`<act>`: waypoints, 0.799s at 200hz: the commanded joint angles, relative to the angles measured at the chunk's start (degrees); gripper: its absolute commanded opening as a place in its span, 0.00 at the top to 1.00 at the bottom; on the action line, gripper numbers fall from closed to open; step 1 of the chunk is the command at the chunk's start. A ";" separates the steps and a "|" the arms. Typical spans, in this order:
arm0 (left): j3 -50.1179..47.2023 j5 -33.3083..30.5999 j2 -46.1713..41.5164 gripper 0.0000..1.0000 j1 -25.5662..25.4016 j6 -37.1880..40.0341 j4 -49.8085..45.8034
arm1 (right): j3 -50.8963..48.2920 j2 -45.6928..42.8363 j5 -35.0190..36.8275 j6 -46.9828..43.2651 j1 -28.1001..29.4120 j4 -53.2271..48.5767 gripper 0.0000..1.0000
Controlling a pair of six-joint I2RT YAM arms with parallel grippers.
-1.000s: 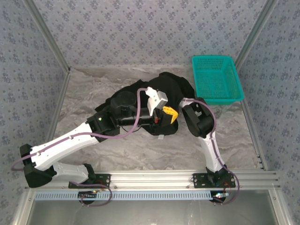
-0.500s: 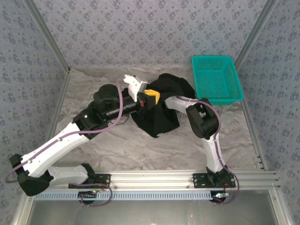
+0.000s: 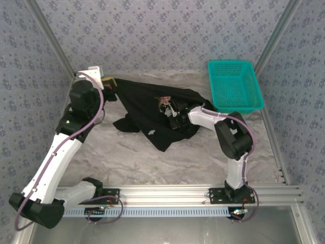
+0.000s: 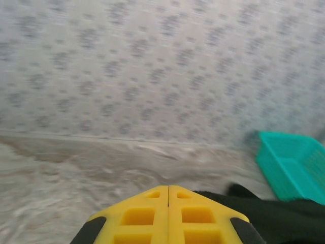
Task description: Fold the inside-out t-shirt
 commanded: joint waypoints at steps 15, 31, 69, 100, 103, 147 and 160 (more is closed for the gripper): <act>-1.49 -2.05 3.06 1.00 7.43 -1.34 3.62 | -2.01 -9.28 -5.17 -3.04 -1.74 1.57 1.00; -3.29 -0.67 5.63 1.00 7.45 -2.01 6.00 | -2.37 -11.97 -10.32 -2.97 -1.89 4.90 1.00; -5.27 5.78 14.08 1.00 6.49 -4.88 10.71 | -1.16 -14.43 -23.36 2.73 -2.63 14.97 1.00; -1.94 5.64 21.04 1.00 3.64 -4.30 11.49 | 1.42 -12.00 -34.06 12.05 -2.51 26.14 1.00; -1.62 5.58 21.66 1.00 3.52 -4.36 11.59 | 1.55 -11.65 -35.15 13.41 -2.45 27.24 1.00; 3.25 2.20 27.51 1.00 6.52 -6.62 8.78 | 2.64 -10.50 -35.88 13.71 -1.05 21.76 1.00; 3.59 2.20 27.52 1.00 9.28 -7.88 8.21 | 1.08 -10.92 -33.21 10.54 -0.73 16.99 1.00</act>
